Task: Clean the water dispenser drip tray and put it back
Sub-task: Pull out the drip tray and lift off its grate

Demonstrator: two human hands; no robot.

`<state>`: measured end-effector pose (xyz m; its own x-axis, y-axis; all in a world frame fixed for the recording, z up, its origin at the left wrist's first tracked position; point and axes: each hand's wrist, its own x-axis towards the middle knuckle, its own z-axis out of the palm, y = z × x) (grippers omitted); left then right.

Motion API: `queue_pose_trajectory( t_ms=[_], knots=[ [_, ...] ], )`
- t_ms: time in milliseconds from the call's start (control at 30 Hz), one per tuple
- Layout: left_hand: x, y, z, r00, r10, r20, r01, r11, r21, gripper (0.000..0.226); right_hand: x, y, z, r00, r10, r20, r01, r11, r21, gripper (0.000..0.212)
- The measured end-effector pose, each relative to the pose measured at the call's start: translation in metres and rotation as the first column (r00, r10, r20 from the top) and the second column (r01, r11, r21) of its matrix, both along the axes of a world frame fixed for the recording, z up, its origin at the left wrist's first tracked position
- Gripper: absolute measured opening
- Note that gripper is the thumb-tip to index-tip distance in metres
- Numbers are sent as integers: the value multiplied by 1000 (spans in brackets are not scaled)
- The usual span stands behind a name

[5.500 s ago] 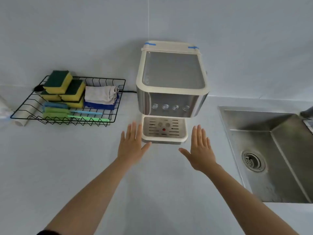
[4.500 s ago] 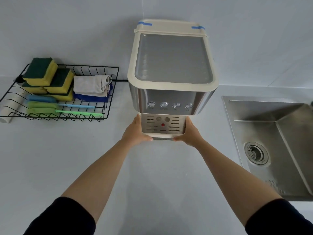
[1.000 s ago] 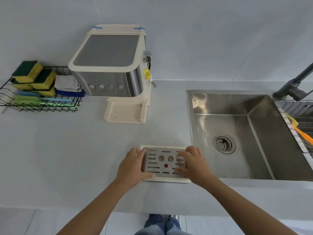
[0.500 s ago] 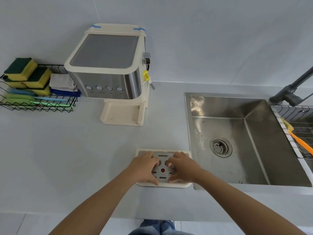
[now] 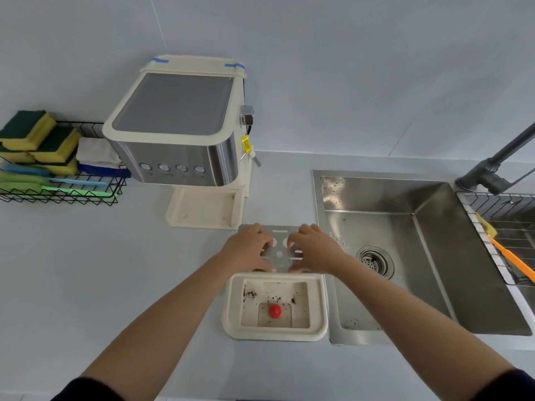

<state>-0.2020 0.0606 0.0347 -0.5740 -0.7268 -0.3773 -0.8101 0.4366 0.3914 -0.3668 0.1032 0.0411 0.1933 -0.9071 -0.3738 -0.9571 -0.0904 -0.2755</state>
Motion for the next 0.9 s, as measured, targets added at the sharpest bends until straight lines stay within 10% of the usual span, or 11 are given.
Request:
queue_pose_trajectory(
  t_ms=[900],
  knots=[
    [5,-9,-57,963,228,-147,-206,967,151,35,-7,-4,-45,973,-185,135,174,980,94,55]
  ],
)
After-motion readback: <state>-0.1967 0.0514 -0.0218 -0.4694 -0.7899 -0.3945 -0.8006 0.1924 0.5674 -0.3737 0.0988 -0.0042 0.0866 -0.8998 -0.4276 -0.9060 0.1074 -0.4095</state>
